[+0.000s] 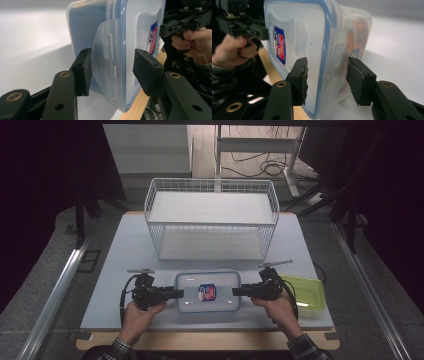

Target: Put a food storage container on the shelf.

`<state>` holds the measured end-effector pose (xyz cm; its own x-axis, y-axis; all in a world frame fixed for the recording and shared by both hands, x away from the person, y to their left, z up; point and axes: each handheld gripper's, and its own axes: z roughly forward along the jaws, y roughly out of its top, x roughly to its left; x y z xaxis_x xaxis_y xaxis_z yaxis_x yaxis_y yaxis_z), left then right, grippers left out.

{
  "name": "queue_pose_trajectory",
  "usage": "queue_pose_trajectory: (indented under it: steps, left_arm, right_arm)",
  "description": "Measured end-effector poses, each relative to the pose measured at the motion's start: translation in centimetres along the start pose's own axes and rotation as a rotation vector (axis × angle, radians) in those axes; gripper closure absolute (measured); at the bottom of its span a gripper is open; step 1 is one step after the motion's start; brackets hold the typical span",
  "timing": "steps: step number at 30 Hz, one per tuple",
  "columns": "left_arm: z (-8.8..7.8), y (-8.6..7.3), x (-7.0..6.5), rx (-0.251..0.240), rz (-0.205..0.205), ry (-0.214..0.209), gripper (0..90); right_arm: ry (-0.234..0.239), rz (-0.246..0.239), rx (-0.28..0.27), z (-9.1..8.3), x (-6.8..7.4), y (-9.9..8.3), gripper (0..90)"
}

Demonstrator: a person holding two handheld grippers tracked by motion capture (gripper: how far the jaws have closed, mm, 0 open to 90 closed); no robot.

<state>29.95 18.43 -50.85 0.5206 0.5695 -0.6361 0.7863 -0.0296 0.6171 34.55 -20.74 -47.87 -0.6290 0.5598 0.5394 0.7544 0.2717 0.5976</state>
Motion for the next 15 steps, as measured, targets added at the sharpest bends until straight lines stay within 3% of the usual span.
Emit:
queue_pose_trajectory:
  steps: [4,15]
  left_arm:
    - [-0.1,0.3,0.0,-0.005,0.006,0.007,50.2]
    - [-1.1,2.5,-1.3,-0.03,0.075,0.013,50.3]
  right_arm:
    - [-0.011,-0.012,-0.018,0.2,0.3,0.0,52.7]
    - [-0.02,-0.07,-0.084,-1.2,1.2,1.5,52.6]
